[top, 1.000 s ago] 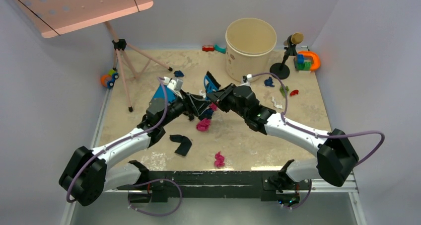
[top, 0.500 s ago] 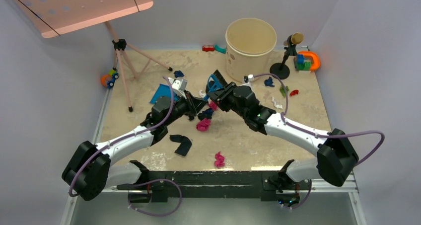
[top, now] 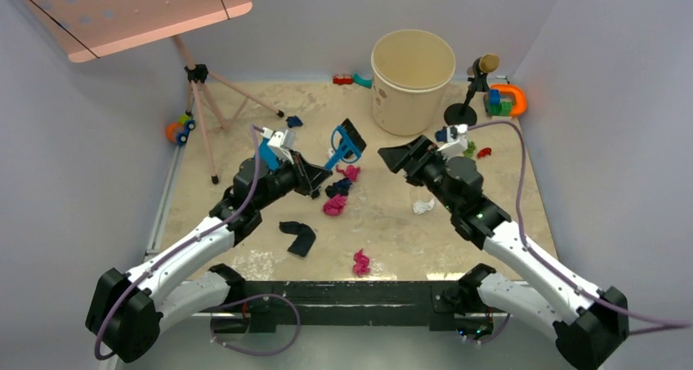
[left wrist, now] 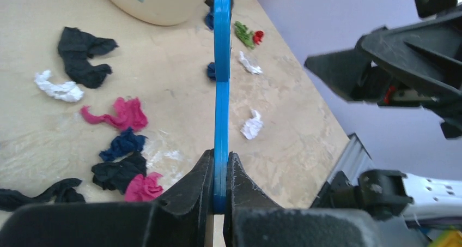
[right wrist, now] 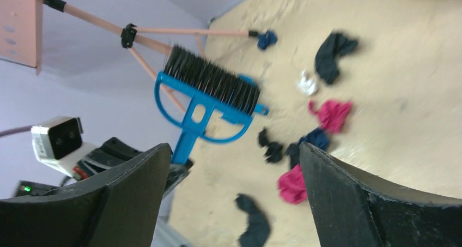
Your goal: Sweep away the paper scraps from the table
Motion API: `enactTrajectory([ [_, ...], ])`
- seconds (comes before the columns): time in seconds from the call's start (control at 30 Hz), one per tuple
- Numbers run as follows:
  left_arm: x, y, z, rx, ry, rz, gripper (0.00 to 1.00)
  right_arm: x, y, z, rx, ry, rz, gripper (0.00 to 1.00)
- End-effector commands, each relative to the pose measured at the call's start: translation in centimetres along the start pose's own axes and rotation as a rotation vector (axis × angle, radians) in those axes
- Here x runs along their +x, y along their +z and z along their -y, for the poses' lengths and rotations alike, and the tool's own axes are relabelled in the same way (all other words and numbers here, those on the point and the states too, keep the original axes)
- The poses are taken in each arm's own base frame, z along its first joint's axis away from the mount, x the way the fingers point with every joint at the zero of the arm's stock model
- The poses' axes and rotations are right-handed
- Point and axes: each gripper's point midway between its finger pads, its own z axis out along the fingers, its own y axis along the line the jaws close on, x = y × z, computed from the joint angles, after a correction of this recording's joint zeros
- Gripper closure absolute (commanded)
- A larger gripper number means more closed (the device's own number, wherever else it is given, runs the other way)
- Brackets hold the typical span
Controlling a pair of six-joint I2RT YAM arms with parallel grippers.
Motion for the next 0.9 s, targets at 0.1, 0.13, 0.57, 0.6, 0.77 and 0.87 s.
enactTrajectory([
  [0.1, -0.1, -3.7, 8.2, 0.335, -0.087, -0.21, 1.0, -3.0, -4.1, -1.2, -0.24, -0.495, -0.062, 0.01],
  [0.13, -0.1, -4.4, 9.4, 0.396, -0.1, -0.238, 1.0, -2.8, -4.4, -1.8, -0.287, -0.513, -0.097, 0.01],
  [0.57, -1.5, -7.5, 15.1, 0.666, -0.168, -0.416, 1.0, 2.1, -8.3, -7.1, -0.806, -0.52, -0.328, 0.1],
  [0.6, -1.5, -7.4, 15.1, 0.668, -0.171, -0.419, 1.0, 2.2, -8.5, -7.2, -0.818, -0.518, -0.328, 0.11],
  [0.77, -1.6, -7.3, 15.3, 0.682, -0.176, -0.417, 1.0, 2.5, -9.1, -7.6, -0.849, -0.503, -0.354, 0.38],
  [0.87, -1.5, -7.0, 15.1, 0.679, -0.173, -0.421, 1.0, 2.4, -9.3, -7.7, -0.845, -0.495, -0.346, 0.61],
])
